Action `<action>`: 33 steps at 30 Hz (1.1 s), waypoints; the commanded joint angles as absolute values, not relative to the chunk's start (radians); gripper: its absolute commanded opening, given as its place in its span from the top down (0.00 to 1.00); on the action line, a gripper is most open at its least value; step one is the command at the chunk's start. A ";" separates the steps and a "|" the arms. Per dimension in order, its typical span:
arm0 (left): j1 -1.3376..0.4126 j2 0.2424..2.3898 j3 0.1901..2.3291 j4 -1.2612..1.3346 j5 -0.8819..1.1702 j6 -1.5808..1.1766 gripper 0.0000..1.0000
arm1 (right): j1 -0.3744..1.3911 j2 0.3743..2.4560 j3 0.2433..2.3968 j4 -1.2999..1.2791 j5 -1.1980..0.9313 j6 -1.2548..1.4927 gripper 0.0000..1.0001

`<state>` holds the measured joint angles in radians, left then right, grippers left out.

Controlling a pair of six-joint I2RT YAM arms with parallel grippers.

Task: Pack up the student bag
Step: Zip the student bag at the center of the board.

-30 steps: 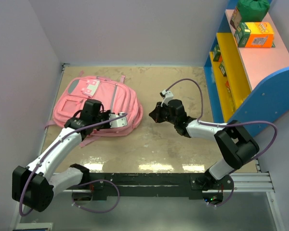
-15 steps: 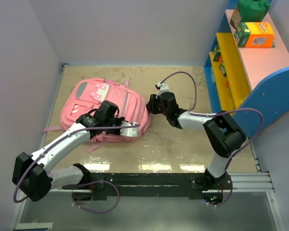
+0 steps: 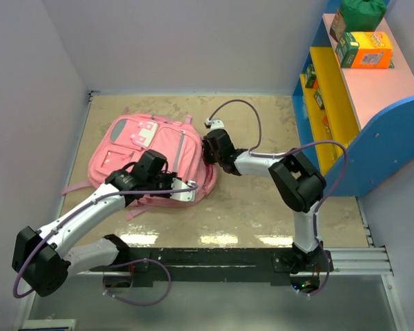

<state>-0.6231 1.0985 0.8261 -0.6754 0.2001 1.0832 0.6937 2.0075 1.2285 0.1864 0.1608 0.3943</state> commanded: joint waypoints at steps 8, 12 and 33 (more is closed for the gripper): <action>-0.638 1.104 0.713 -0.621 0.141 1.175 1.00 | 0.778 1.636 0.819 0.152 0.454 0.581 1.00; -0.629 1.137 0.722 -0.583 0.098 1.230 1.00 | 0.857 1.504 0.644 0.213 0.436 0.678 1.00; -0.540 0.973 0.749 -0.753 0.230 1.187 1.00 | 0.868 1.563 0.851 0.192 0.489 0.650 0.43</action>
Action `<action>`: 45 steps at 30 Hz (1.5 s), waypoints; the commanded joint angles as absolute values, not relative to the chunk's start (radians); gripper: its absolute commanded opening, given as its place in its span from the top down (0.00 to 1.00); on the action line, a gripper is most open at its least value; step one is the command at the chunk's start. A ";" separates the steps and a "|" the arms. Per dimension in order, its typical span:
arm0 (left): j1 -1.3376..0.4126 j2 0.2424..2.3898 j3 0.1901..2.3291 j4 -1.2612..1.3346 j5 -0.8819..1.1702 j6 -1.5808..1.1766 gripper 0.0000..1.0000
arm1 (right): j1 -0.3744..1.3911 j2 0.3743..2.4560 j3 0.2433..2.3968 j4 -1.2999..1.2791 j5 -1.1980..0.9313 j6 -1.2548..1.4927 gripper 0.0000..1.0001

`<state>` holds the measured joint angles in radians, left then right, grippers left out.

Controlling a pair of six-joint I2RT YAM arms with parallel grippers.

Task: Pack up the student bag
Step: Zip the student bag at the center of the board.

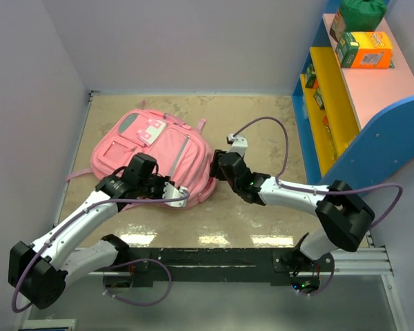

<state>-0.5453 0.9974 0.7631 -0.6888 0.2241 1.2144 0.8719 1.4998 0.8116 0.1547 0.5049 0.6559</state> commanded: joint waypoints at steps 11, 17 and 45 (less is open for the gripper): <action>-0.540 0.943 0.721 -0.750 0.218 1.180 1.00 | 0.824 1.772 0.930 0.172 0.416 0.672 0.60; -0.540 0.943 0.701 -0.730 0.206 1.186 1.00 | 0.818 1.737 0.835 0.202 0.439 0.745 1.00; -0.604 1.177 0.966 -0.698 0.170 1.221 1.00 | 1.094 1.228 0.606 -0.101 0.695 0.936 0.10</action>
<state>-0.6395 1.2209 0.9085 -0.6746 0.2584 1.2922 1.0813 1.3594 0.5472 -0.0071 0.6353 0.9649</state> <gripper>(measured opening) 0.151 0.719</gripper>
